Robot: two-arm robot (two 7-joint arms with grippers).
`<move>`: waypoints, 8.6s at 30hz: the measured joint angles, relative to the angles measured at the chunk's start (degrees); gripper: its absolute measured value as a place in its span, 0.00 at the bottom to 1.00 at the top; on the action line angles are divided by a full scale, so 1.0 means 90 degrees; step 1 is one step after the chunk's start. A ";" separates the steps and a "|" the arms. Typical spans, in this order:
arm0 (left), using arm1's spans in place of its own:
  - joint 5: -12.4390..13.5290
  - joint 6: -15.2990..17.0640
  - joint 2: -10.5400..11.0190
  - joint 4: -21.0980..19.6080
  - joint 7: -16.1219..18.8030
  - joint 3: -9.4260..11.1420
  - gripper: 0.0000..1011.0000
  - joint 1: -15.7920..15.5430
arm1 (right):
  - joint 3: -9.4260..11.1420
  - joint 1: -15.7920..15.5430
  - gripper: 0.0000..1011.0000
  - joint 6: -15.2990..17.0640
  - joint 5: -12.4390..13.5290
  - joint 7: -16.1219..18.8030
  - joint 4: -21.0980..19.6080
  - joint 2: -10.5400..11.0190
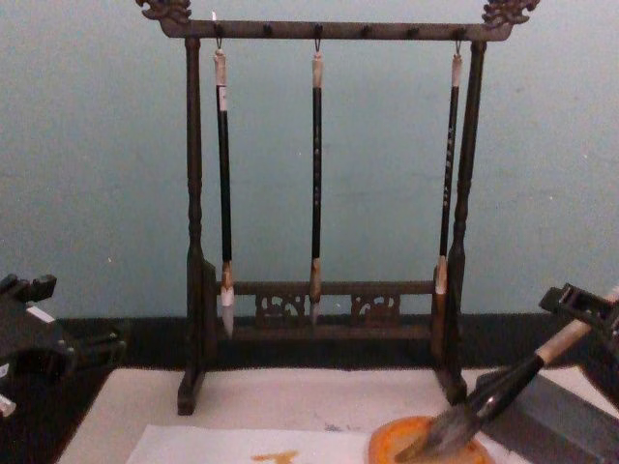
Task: Pick up the brush from the inkstone, write on the paper, then place the brush back to its original position.
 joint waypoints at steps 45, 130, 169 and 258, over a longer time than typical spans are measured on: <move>0.0000 0.0000 0.0000 0.0000 0.0000 0.0000 1.00 0.0000 | -0.0255 0.0167 0.99 -0.0478 0.0693 -0.0163 0.0315 -0.0034; 0.0000 0.0000 0.0000 0.0000 0.0000 0.0000 1.00 0.0000 | -0.1066 0.0639 0.17 -0.1166 0.0066 0.0876 -0.0438 0.0703; 0.0000 0.0000 0.0000 0.0000 0.0000 0.0000 1.00 0.0000 | -0.2442 0.1584 0.17 -0.1470 -0.1748 0.2720 0.0024 0.0394; 0.0000 0.0000 0.0000 0.0000 0.0000 0.0000 1.00 0.0000 | -0.2648 0.1765 0.17 -0.2744 -0.3636 0.3234 0.1277 -0.0614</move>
